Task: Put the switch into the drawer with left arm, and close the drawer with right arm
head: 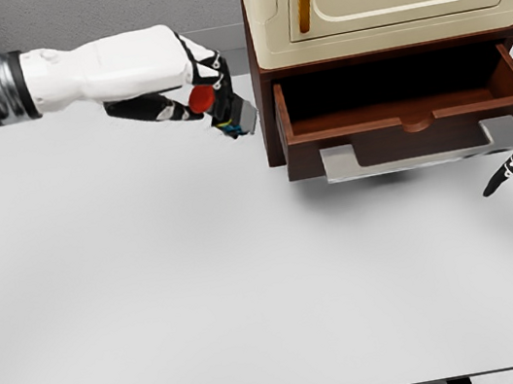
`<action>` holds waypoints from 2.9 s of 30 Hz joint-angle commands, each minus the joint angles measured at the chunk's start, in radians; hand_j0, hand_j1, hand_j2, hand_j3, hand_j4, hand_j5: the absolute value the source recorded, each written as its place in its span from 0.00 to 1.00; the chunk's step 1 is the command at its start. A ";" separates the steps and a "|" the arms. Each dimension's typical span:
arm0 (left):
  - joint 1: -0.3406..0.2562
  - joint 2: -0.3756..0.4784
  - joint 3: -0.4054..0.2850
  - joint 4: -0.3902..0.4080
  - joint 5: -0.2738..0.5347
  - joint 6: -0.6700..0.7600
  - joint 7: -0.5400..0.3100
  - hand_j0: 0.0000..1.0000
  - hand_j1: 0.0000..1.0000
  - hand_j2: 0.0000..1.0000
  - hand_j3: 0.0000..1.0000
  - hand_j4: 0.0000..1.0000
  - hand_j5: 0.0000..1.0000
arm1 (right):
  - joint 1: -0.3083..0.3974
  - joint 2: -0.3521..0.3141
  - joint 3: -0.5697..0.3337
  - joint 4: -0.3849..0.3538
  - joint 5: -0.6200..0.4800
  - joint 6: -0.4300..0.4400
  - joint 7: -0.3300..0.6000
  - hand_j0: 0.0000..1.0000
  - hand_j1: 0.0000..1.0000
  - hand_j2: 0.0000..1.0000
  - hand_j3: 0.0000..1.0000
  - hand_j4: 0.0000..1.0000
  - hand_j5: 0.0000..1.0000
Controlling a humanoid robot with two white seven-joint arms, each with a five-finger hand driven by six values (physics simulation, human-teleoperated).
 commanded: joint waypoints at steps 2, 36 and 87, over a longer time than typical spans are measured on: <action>-0.014 -0.039 -0.002 0.002 0.006 0.003 0.000 0.32 0.32 0.32 0.32 0.32 0.32 | -0.005 -0.001 0.000 -0.001 -0.012 0.005 -0.002 0.60 0.60 0.60 0.60 0.60 0.60; -0.113 -0.455 0.002 0.239 -0.200 0.003 0.000 0.32 0.32 0.32 0.32 0.32 0.32 | -0.011 0.022 -0.023 -0.001 -0.015 0.005 -0.002 0.61 0.61 0.61 0.61 0.61 0.61; -0.118 -0.487 0.009 0.370 -0.217 0.003 0.000 0.33 0.33 0.33 0.33 0.33 0.33 | 0.084 0.032 -0.138 0.001 -0.018 0.005 -0.002 0.64 0.64 0.64 0.64 0.64 0.64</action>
